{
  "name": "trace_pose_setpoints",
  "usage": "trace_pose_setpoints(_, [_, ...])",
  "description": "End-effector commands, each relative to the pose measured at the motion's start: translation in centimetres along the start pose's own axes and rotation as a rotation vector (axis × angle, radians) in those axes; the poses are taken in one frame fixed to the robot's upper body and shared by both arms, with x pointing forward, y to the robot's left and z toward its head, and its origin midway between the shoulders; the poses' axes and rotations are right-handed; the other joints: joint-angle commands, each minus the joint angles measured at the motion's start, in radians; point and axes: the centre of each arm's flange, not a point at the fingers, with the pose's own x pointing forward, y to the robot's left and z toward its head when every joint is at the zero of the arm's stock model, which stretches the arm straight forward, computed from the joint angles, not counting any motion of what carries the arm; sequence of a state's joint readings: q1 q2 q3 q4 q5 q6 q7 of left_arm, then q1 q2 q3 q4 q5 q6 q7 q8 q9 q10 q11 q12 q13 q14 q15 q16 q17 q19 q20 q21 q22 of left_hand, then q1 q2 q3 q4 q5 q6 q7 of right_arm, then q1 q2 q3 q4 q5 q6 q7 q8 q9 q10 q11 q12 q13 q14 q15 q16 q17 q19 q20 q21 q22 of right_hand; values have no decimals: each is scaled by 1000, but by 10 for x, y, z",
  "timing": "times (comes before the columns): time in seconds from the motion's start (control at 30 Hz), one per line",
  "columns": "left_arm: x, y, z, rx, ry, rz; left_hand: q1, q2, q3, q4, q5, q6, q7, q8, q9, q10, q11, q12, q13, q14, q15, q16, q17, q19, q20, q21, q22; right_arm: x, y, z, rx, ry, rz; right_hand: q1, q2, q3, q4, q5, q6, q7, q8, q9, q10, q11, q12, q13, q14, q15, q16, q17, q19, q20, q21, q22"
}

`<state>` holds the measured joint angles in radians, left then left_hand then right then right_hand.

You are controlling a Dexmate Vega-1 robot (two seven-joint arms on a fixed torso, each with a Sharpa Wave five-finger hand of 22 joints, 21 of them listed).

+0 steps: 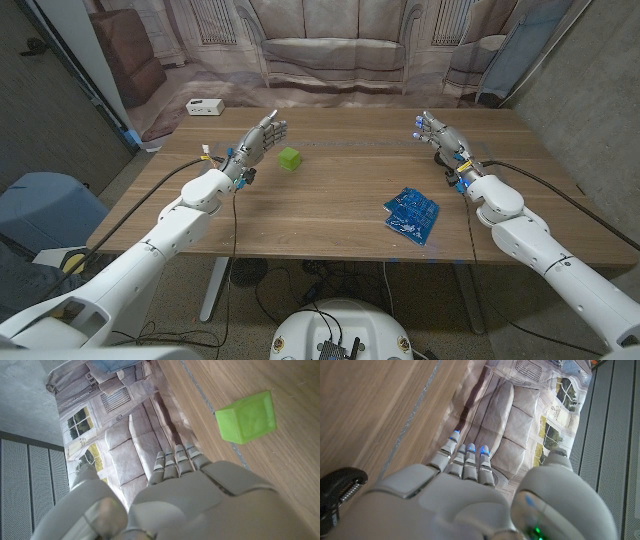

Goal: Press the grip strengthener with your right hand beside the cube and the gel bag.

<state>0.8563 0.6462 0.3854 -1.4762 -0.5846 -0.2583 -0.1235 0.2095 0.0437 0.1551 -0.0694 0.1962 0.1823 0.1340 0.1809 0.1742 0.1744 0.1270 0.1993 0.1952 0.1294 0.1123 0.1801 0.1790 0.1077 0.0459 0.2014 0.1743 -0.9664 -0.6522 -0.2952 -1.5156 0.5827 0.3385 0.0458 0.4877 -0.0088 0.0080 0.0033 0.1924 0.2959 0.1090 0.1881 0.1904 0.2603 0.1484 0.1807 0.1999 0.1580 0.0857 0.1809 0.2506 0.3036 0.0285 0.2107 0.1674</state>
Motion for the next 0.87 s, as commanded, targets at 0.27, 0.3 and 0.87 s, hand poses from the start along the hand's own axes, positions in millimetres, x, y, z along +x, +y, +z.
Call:
trace_pose_setpoints(0.27, [1, -11, -3, -37, -36, 23, 7, 11, 3, -8, -2, -39, 11, -5, 5, -40, -7, -9, 3, -49, 3, -7, 2, -31, -10, -11, 5, 11, -2, -8, 58, -4, 41, -17, 1, -5, -6, 0, -68, 9, -15, 0, -44, -2, -1, -1, -47, 3, 0, -10, -44, -5, -22, 3])
trace_pose_setpoints(0.3, [1, -12, -2, -39, -39, 24, 7, 11, 3, -8, -2, -42, 10, -6, 5, -41, -7, -9, 3, -51, 2, -7, 2, -34, -10, -11, 5, 11, -2, -8, 58, -1, 43, -17, 1, -6, -6, 0, -70, 9, -15, 0, -47, -2, -2, -1, -50, 2, 0, -10, -44, -5, -22, 3])
trace_pose_setpoints(0.87, [6, -17, -7, -46, -32, 2, 8, 12, 3, -10, -2, -50, 8, -3, 5, -49, -9, -6, 3, -63, 2, -4, 2, -45, -11, -13, 5, 4, -2, -10, 23, 46, 37, -25, 4, -7, -5, 1, -79, 17, -9, -1, -58, -2, 1, -3, -64, 5, 2, -14, -61, -9, -26, 3])
